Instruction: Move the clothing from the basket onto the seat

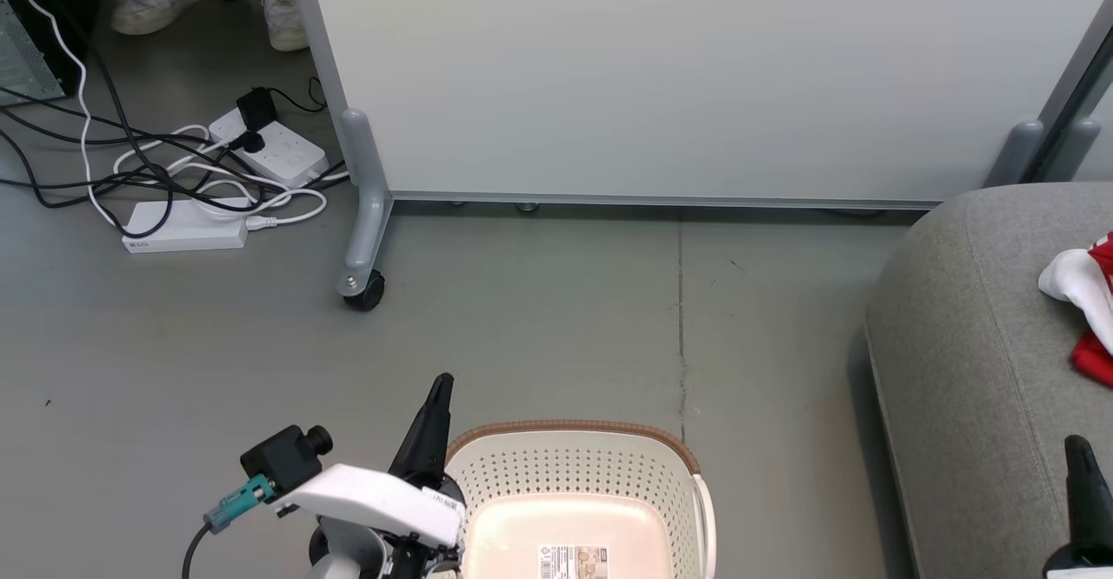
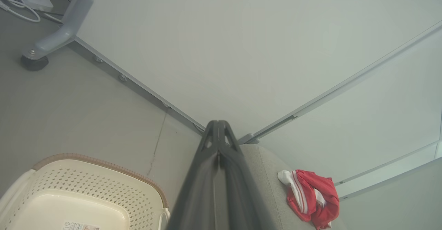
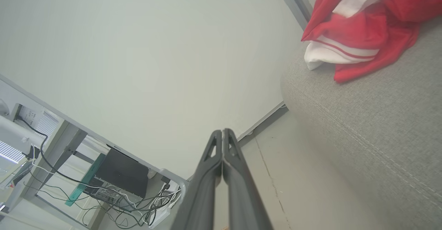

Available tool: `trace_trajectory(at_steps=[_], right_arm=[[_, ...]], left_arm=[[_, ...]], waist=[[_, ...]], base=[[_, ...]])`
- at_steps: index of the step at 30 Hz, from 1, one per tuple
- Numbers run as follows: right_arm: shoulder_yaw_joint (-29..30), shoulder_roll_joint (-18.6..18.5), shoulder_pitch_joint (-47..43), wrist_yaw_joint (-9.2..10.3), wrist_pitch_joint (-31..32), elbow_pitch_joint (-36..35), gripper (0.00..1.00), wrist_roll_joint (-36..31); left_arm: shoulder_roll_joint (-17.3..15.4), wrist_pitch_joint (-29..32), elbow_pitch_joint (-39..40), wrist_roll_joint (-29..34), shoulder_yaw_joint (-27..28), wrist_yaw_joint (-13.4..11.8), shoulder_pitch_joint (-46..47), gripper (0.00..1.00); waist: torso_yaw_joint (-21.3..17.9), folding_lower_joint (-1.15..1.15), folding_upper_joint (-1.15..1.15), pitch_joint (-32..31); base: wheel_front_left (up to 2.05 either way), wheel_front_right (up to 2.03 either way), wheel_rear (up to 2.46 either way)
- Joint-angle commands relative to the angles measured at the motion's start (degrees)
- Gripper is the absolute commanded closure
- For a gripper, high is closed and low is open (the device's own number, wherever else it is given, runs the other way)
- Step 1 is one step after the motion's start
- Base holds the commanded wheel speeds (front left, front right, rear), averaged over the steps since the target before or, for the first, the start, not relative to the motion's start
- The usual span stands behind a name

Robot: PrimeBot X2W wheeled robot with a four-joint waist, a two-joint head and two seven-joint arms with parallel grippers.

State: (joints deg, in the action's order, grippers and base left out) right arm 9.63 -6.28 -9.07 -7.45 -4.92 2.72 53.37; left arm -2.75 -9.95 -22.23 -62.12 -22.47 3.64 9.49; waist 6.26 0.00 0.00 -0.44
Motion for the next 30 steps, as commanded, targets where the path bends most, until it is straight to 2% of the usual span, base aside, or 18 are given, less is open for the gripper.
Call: trace_trajectory(at_steps=[1, 30], right_arm=[[1.04, -0.66, -0.53, -0.04, 0.46, -1.25, 1.00, 2.53], [6.00, -2.14, -5.40, -0.07, 2.74, -5.58, 1.00, 24.49]], left_arm=[[-0.08, 0.39, 0.38, -2.13, -0.17, 0.56, 2.35, 1.00], [-0.13, 2.76, -1.71, -18.92, -2.31, 2.05, 7.46, 1.00]], waist=[[-0.14, 0.00, 0.00, 0.01], [-2.24, 0.00, 0.00, 0.18]], base=[[0.00, 0.00, 0.00], [0.00, 0.00, 0.00]])
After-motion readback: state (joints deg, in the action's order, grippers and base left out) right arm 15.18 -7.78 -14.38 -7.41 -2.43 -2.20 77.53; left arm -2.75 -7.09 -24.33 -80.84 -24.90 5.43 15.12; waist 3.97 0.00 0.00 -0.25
